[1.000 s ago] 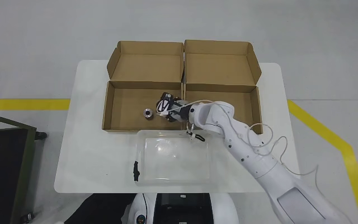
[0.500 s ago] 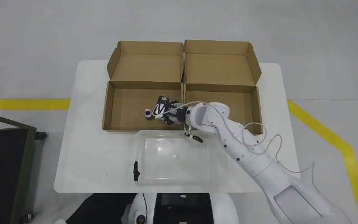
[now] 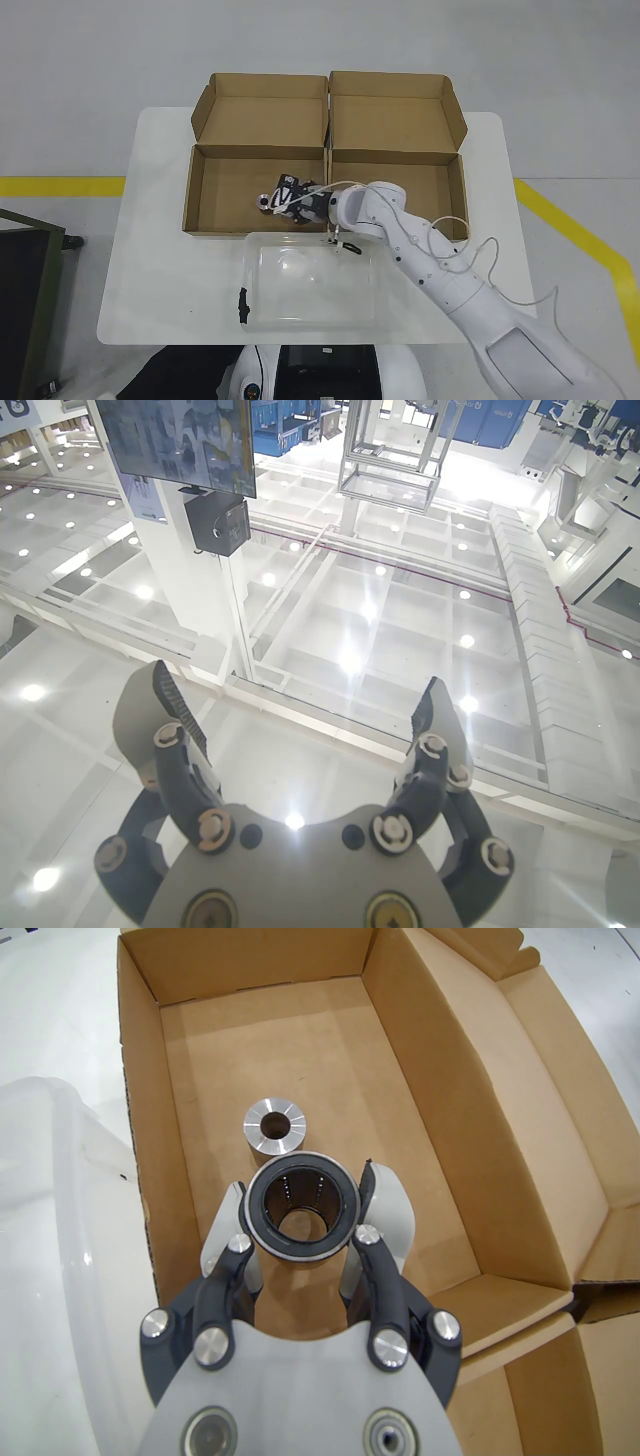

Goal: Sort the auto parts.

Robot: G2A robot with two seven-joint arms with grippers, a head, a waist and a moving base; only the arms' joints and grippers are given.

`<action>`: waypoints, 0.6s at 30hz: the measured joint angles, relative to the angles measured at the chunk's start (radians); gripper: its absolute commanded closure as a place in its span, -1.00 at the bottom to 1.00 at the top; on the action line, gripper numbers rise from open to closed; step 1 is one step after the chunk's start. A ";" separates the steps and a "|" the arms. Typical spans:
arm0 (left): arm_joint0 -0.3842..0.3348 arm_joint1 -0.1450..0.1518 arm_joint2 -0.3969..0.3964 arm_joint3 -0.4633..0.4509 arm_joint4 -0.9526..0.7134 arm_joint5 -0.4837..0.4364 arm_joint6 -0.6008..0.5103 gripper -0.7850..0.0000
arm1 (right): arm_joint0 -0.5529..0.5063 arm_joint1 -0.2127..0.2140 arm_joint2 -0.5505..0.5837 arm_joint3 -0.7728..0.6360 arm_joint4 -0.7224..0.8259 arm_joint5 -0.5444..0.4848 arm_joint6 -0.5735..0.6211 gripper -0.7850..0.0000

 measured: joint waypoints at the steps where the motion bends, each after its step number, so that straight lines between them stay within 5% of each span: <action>1: 0.000 0.000 0.000 0.000 0.000 0.000 0.000 -1.00 | -0.001 0.000 0.001 -0.002 0.002 0.000 0.000 -1.00; 18: 0.000 0.000 0.000 0.000 0.000 0.000 0.000 -1.00 | -0.057 0.020 0.097 -0.201 0.033 -0.022 0.004 -1.00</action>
